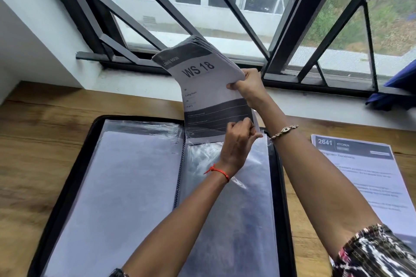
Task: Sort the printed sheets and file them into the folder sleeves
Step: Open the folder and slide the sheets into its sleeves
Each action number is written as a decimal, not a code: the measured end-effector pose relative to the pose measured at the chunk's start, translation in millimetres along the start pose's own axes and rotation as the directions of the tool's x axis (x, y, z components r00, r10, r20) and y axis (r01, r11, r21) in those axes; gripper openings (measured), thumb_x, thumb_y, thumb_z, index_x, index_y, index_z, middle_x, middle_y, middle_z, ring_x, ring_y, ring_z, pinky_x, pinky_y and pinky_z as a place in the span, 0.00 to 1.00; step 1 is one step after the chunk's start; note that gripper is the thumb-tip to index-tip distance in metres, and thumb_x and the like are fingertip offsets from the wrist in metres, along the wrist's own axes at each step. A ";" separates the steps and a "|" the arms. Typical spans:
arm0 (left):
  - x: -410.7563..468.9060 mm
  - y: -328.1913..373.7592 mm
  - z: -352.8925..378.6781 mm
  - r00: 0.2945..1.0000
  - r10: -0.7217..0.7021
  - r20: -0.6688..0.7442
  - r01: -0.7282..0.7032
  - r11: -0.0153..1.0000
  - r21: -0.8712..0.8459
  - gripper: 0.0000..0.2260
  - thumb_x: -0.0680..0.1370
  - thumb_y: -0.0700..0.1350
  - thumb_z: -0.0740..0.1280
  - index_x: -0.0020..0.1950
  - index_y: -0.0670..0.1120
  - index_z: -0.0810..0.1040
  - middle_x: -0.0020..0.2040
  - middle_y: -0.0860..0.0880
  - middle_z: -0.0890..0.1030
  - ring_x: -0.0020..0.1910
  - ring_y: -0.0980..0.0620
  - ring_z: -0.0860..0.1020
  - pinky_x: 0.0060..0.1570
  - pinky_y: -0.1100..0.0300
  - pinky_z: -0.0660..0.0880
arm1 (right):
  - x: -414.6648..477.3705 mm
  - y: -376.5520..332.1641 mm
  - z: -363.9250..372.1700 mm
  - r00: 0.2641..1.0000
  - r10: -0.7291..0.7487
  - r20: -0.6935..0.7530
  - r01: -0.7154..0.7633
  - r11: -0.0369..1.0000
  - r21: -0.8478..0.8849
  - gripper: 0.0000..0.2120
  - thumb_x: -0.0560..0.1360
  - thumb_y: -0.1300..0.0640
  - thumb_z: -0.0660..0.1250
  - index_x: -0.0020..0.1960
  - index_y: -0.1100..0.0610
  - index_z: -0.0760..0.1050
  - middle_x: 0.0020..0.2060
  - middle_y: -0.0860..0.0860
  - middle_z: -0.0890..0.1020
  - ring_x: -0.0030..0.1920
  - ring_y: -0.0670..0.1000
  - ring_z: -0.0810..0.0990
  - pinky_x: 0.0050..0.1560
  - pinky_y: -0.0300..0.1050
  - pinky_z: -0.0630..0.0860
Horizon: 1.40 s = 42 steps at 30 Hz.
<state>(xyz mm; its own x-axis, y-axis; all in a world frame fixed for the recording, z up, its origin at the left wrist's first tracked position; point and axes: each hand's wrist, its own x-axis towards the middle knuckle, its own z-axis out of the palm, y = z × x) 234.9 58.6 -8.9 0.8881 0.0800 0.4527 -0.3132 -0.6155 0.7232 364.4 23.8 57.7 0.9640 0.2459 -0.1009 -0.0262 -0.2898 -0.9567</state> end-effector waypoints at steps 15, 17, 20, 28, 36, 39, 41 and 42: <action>-5.7 -18.6 0.1 0.998 0.062 -0.014 -0.058 0.978 0.201 0.10 0.73 0.52 0.63 0.44 0.45 0.74 0.46 0.47 0.79 0.49 0.50 0.72 0.46 0.58 0.64 | -36.1 49.9 -53.9 0.866 0.410 0.284 -0.420 0.907 -0.029 0.13 0.68 0.76 0.66 0.48 0.62 0.75 0.45 0.58 0.80 0.47 0.57 0.78 0.51 0.48 0.78; -18.6 -22.5 -2.7 1.000 -0.008 -0.019 0.013 0.953 0.304 0.15 0.74 0.56 0.60 0.48 0.45 0.75 0.54 0.46 0.78 0.57 0.49 0.70 0.52 0.51 0.71 | -38.7 58.2 -58.5 0.847 0.444 0.292 -0.445 0.893 -0.068 0.15 0.68 0.74 0.69 0.53 0.64 0.75 0.49 0.59 0.80 0.51 0.58 0.79 0.53 0.47 0.78; -39.6 -20.6 -3.2 0.982 -0.182 0.059 0.126 0.848 0.515 0.29 0.75 0.64 0.53 0.63 0.44 0.73 0.69 0.42 0.70 0.70 0.44 0.59 0.64 0.37 0.63 | -42.0 63.0 -58.2 0.860 0.453 0.234 -0.452 0.890 -0.063 0.20 0.68 0.66 0.72 0.59 0.65 0.74 0.57 0.59 0.79 0.59 0.59 0.77 0.64 0.52 0.72; -80.2 -11.6 10.1 0.895 -0.345 0.284 0.126 0.805 0.580 0.35 0.76 0.69 0.39 0.77 0.51 0.50 0.77 0.42 0.52 0.75 0.43 0.49 0.67 0.38 0.38 | -41.3 46.7 -41.1 0.954 0.263 -0.140 -0.233 0.952 0.200 0.10 0.78 0.63 0.63 0.56 0.67 0.76 0.46 0.55 0.81 0.37 0.46 0.79 0.36 0.35 0.79; -69.9 -9.5 25.9 0.829 -0.411 0.380 0.131 0.803 0.582 0.44 0.64 0.72 0.22 0.77 0.56 0.42 0.75 0.45 0.30 0.72 0.44 0.29 0.60 0.39 0.21 | -33.5 51.4 -47.2 0.939 0.330 -0.096 -0.335 0.941 -0.046 0.05 0.73 0.68 0.65 0.40 0.63 0.74 0.41 0.59 0.78 0.38 0.55 0.77 0.35 0.45 0.73; -69.4 -7.2 28.2 0.864 -0.403 0.303 0.140 0.769 0.624 0.40 0.71 0.71 0.29 0.77 0.54 0.52 0.77 0.42 0.44 0.75 0.42 0.41 0.65 0.34 0.32 | -31.0 53.7 -56.1 0.888 0.460 -0.001 -0.455 0.878 -0.150 0.05 0.72 0.69 0.67 0.42 0.63 0.71 0.39 0.60 0.74 0.39 0.57 0.76 0.36 0.47 0.72; -71.4 -8.4 31.4 0.864 -0.416 0.284 0.151 0.753 0.641 0.36 0.75 0.69 0.35 0.75 0.53 0.58 0.77 0.42 0.50 0.75 0.40 0.50 0.66 0.33 0.39 | -31.2 56.0 -63.2 0.824 0.562 0.073 -0.534 0.813 -0.230 0.07 0.72 0.70 0.66 0.50 0.67 0.72 0.43 0.61 0.76 0.41 0.59 0.77 0.39 0.49 0.75; -72.3 -9.7 32.3 0.863 -0.417 0.285 0.148 0.748 0.646 0.35 0.75 0.69 0.36 0.75 0.53 0.58 0.76 0.42 0.48 0.74 0.40 0.50 0.66 0.33 0.39 | -31.6 57.1 -67.3 0.791 0.602 0.107 -0.563 0.785 -0.257 0.10 0.73 0.69 0.66 0.53 0.68 0.72 0.44 0.62 0.77 0.42 0.59 0.77 0.39 0.49 0.76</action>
<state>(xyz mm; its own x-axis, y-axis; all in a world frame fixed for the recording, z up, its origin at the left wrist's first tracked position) 184.6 33.5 -65.5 0.9930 0.1023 -0.0594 0.1147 -0.9557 0.2712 350.2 -62.7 24.6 0.7186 0.1189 -0.6852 -0.4955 -0.6039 -0.6244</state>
